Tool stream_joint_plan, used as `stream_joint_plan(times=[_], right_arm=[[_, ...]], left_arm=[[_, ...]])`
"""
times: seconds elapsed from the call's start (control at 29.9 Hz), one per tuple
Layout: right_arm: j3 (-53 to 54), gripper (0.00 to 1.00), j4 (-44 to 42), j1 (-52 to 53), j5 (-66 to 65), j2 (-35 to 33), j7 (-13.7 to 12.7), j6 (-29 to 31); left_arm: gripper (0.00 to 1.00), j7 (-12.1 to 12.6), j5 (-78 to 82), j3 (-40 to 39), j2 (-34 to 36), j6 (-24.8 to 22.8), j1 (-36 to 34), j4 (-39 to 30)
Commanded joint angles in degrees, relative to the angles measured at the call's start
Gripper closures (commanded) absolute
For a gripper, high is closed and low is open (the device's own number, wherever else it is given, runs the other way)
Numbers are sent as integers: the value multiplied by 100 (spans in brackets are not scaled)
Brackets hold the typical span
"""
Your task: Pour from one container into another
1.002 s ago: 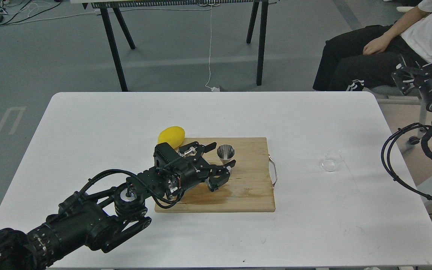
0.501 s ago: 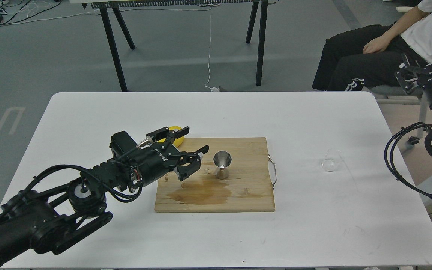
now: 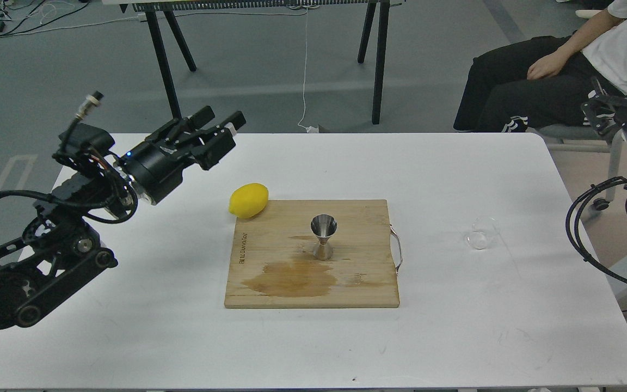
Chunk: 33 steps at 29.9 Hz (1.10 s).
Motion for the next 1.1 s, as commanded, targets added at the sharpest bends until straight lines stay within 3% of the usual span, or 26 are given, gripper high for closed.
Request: stream_joint_plan(times=[0.0, 0.23, 0.37, 0.43, 0.53, 0.63, 0.9, 1.07], right_arm=[[-2, 0, -76, -52, 5, -77, -17, 0], [-19, 0, -525, -158, 460, -95, -139, 0], [-55, 0, -333, -518, 1865, -51, -973, 0], [-46, 0, -122, -711, 2323, -51, -1150, 0], [-20, 0, 422, -1220, 2624, -42, -1159, 0], [15, 0, 1081, -1843, 2651, -16, -1151, 0], [7, 0, 2348, -3242, 3108, 221, -1107, 0], [-11, 0, 2498, -3735, 3117, 757, -1080, 0]], left_arm=[[6, 7, -2139, -597, -18, -403, -7, 58], [1, -54, -5227, -1291, -88, -1316, 10, 874], [0, -230, -6318, -1617, -360, -2204, 28, 1533], [0, -379, -6740, -1757, -492, -2459, 54, 1866], [0, -599, -7452, -1890, -782, -2820, 54, 2447], [0, -634, -8024, -1899, -1028, -3005, 63, 2773], [0, -634, -8192, -1872, -1257, -2935, 89, 2791], [0, -634, -8192, -1846, -1214, -2926, 89, 2791]])
